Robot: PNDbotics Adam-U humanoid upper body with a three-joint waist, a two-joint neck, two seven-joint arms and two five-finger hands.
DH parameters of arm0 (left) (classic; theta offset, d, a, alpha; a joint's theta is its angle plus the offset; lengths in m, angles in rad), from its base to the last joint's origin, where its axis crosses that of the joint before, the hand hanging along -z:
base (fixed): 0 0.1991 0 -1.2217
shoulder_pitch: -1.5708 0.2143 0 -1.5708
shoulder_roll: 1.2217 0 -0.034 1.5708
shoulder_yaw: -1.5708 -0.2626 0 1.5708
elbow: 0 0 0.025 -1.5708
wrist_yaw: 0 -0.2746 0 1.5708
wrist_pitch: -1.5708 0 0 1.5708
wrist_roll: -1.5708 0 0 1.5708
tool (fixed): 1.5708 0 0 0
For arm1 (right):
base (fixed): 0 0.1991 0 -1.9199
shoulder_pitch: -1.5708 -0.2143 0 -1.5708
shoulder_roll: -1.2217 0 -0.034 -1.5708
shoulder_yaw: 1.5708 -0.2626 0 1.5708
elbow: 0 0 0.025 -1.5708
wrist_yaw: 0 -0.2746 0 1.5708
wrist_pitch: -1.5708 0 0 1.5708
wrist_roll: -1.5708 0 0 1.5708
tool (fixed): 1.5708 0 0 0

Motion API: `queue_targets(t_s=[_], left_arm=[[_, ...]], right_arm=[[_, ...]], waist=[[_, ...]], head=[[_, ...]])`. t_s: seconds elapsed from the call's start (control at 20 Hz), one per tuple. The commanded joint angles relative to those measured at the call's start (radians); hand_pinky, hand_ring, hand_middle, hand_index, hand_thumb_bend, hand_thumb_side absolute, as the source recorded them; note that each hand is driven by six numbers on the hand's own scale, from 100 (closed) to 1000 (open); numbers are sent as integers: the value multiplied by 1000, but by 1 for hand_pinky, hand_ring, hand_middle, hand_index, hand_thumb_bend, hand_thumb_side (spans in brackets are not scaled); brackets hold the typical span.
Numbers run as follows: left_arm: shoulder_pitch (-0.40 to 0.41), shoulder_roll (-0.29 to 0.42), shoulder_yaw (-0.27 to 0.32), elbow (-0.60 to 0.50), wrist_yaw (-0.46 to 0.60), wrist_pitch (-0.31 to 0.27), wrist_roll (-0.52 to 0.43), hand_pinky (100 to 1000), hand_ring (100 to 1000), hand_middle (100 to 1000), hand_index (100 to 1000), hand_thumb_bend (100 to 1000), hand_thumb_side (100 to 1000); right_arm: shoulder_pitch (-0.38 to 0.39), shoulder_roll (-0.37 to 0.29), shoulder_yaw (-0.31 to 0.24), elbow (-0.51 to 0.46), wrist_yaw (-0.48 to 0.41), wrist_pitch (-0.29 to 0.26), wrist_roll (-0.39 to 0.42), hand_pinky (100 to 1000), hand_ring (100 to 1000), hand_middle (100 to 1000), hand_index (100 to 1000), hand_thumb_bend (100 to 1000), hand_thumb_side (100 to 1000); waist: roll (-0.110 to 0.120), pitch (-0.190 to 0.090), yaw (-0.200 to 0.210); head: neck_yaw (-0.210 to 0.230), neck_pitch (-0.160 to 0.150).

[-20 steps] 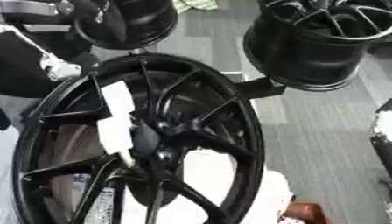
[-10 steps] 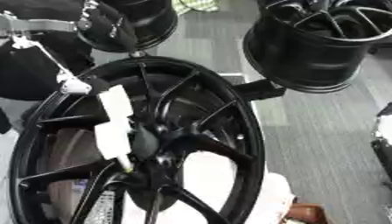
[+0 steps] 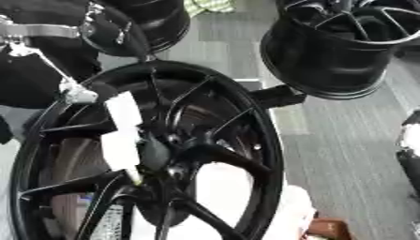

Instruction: Pull the pin out of the wheel hub.

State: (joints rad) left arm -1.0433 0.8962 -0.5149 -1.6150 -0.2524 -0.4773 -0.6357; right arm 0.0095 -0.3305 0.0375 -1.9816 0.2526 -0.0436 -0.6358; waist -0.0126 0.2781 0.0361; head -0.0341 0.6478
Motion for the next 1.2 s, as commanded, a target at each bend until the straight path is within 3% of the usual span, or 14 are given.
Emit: queue_targets(t_s=[0.05,0.6,1.2], left_arm=[[-4,42,1,-19,-9,-276,-271,877,853,803,839,308,331],[21,50,-16,-9,-89,-320,-271,873,860,818,841,406,354],[18,21,-29,44,-165,-343,-271,861,860,819,834,398,361]], right_arm=[[-4,-12,-3,-18,-3,3,-5,856,780,591,705,100,444],[-12,-5,-1,-18,-11,5,-10,856,776,587,703,100,448],[-15,7,1,-18,-14,5,-9,857,775,586,704,100,460]], waist=[[4,-16,-1],[9,-10,-6],[7,-4,-12]], head=[[-4,-14],[-3,-8],[7,-11]])
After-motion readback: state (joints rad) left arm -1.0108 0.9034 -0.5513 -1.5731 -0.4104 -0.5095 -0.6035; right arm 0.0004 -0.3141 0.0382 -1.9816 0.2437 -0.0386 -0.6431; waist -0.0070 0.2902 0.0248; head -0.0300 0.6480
